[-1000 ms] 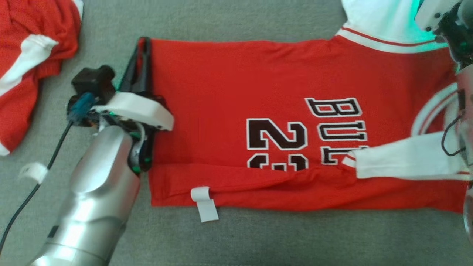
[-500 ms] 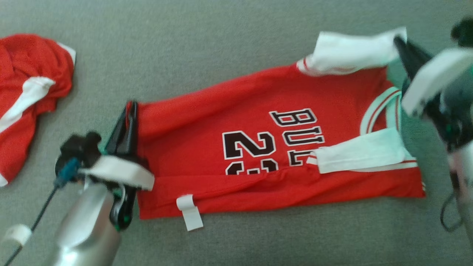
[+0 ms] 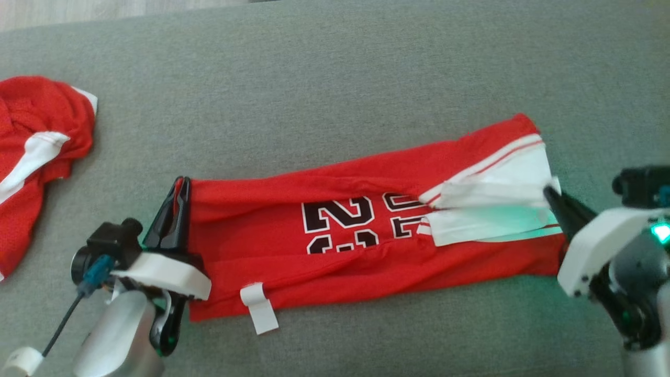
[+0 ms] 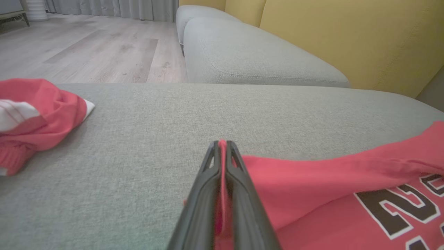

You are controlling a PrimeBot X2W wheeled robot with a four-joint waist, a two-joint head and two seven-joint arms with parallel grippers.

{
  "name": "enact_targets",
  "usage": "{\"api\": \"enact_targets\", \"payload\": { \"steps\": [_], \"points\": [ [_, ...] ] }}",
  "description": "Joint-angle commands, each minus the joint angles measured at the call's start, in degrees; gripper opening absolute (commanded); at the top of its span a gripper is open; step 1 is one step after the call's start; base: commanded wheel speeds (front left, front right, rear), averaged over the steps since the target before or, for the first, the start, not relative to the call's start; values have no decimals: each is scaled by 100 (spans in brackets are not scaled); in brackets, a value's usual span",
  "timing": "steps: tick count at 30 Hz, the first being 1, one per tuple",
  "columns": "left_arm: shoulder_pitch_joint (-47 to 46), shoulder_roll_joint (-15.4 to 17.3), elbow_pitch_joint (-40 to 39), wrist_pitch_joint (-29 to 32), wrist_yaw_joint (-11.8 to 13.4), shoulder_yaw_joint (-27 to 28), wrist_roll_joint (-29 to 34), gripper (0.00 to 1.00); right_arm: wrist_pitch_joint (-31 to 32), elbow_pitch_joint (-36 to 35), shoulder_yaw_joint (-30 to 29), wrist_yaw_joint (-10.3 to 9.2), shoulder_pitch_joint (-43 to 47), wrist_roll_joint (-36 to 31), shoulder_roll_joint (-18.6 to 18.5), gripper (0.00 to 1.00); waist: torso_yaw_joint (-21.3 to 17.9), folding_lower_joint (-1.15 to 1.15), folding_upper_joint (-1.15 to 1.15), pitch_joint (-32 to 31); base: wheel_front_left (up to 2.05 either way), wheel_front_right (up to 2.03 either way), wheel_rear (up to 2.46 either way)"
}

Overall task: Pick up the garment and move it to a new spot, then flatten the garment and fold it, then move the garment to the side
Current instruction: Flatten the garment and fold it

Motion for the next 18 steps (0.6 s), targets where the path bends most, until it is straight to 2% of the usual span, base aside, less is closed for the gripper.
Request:
{"api": "enact_targets", "payload": {
  "steps": [1,2,3,4,5,7,12,18],
  "points": [
    [40,109,-72,-68,-23,288,47,0,207,-420,-32,-5,132,-97,74,38,-40,1,0,-15,0,0,0],
    [69,94,-62,-68,-9,313,62,0,257,-504,-83,-5,206,-130,132,100,-53,1,0,-24,0,0,0],
    [110,78,-51,-68,3,336,71,9,300,-562,-142,-5,262,-188,176,100,-68,1,0,-36,0,0,0],
    [110,78,-51,-68,3,336,71,9,300,-562,-142,-5,262,-188,176,100,-68,1,0,-36,0,0,0],
    [153,64,-45,-68,12,358,80,43,347,-604,-186,-5,313,-263,193,100,-75,1,0,-50,0,0,0],
    [251,43,-61,-68,37,418,105,100,391,-674,-282,-5,374,-374,251,100,-82,1,0,-98,0,0,0],
    [562,-100,-561,-68,187,906,181,100,187,-689,-504,-5,294,-445,437,100,-36,1,0,-237,0,0,0],
    [906,-367,-1258,-68,191,1552,413,100,26,-75,-715,-5,-103,-576,612,100,70,1,0,-366,0,0,0]
  ]
}}
